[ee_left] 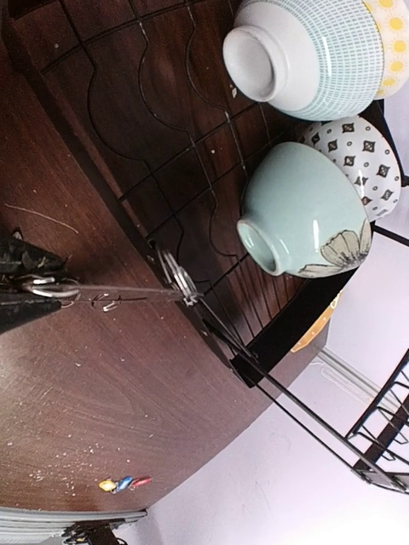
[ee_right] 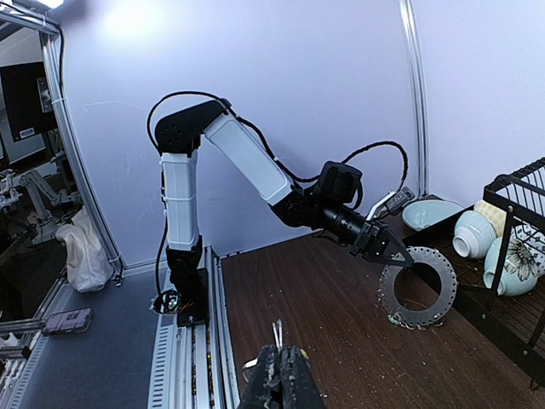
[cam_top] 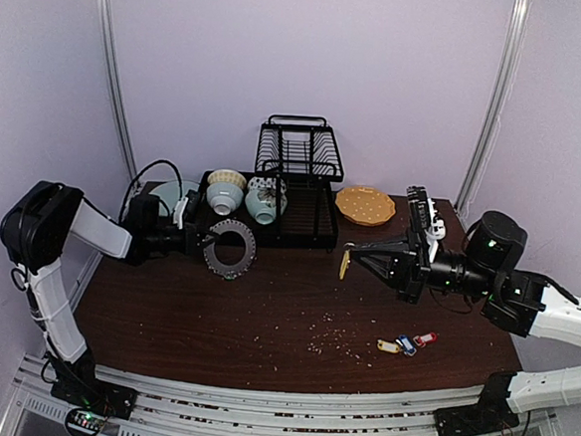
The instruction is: Put the keys on the keyring
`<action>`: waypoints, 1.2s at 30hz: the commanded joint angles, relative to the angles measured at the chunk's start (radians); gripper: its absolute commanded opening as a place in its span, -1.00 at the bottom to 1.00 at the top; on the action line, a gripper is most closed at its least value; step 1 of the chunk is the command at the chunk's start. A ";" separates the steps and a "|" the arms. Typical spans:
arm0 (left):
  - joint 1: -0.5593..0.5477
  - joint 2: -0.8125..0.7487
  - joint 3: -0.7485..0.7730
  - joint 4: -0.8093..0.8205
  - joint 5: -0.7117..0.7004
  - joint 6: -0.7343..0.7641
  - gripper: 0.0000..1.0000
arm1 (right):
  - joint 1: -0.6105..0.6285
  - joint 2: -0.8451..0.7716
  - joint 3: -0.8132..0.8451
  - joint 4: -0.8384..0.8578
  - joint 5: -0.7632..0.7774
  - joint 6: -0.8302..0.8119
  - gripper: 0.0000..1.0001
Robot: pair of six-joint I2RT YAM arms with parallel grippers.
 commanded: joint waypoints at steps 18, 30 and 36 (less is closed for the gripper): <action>-0.332 -0.642 0.311 -1.062 -0.240 0.265 -1.00 | -0.001 0.052 0.260 -0.337 -0.046 -0.194 -1.00; -0.672 -0.486 0.602 -1.302 -0.130 0.334 -1.00 | 0.000 0.117 0.413 -0.522 0.145 -0.684 -1.00; -0.714 -0.408 0.683 -1.329 -0.020 0.399 -1.00 | 0.009 0.046 0.294 -0.405 0.097 -1.023 -1.00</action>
